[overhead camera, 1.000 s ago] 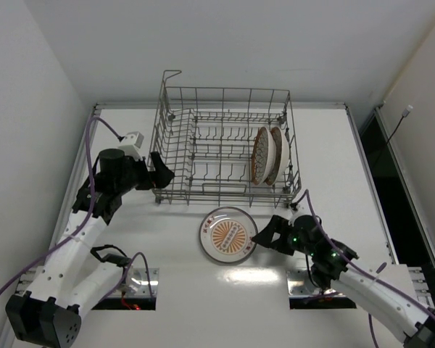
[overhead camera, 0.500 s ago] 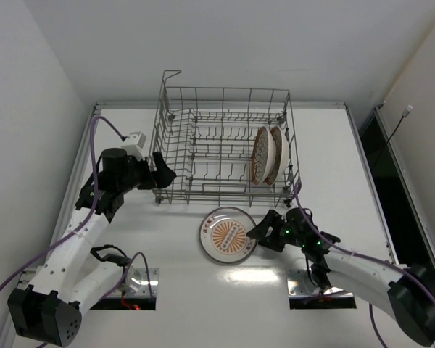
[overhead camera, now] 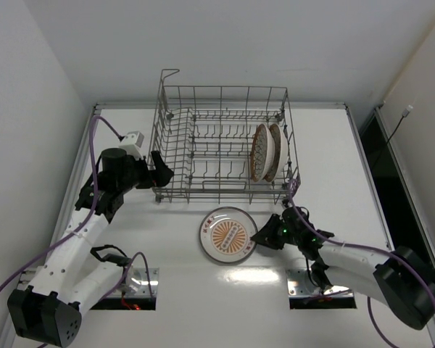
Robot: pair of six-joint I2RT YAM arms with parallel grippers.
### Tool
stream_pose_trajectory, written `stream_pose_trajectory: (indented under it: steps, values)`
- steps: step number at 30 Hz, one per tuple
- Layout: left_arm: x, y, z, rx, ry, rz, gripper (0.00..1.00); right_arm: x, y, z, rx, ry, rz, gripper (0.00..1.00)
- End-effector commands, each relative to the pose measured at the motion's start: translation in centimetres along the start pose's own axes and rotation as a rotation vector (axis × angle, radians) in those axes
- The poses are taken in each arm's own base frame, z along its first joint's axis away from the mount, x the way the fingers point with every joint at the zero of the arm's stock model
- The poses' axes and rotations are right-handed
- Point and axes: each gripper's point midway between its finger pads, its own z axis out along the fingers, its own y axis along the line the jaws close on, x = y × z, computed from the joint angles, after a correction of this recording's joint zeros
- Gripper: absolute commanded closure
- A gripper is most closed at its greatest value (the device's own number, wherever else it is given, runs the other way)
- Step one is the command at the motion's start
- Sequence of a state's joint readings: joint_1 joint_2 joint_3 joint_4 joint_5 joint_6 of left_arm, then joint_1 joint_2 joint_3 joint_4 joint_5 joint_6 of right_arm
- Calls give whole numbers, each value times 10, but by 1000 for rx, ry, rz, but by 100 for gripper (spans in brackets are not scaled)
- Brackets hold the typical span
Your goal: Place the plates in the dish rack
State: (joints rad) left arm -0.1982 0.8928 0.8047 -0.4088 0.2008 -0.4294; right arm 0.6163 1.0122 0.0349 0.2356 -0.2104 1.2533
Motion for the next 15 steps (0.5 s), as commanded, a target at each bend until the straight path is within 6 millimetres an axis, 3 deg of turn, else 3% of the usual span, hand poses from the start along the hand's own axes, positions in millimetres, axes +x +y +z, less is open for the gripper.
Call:
stream_pose_trajectory:
  steps: [1, 5, 8, 14, 15]
  values:
    - [-20, -7, -2, 14, -69, 29, 9, 14, -20, -4, 40, 35, -31, 86]
    - [-20, -6, -2, 5, -72, 28, 9, 3, -4, -14, 53, 16, -116, 100]
    - [-21, -4, -2, -5, -76, 28, 9, -6, 3, -30, 106, -4, -188, 100]
    - [-22, -1, -2, -24, -83, 27, 9, -16, 39, -67, 99, -7, -334, 100]
    - [-22, -1, -2, -24, -83, 27, 9, -13, 34, -73, 132, 17, -348, 100]
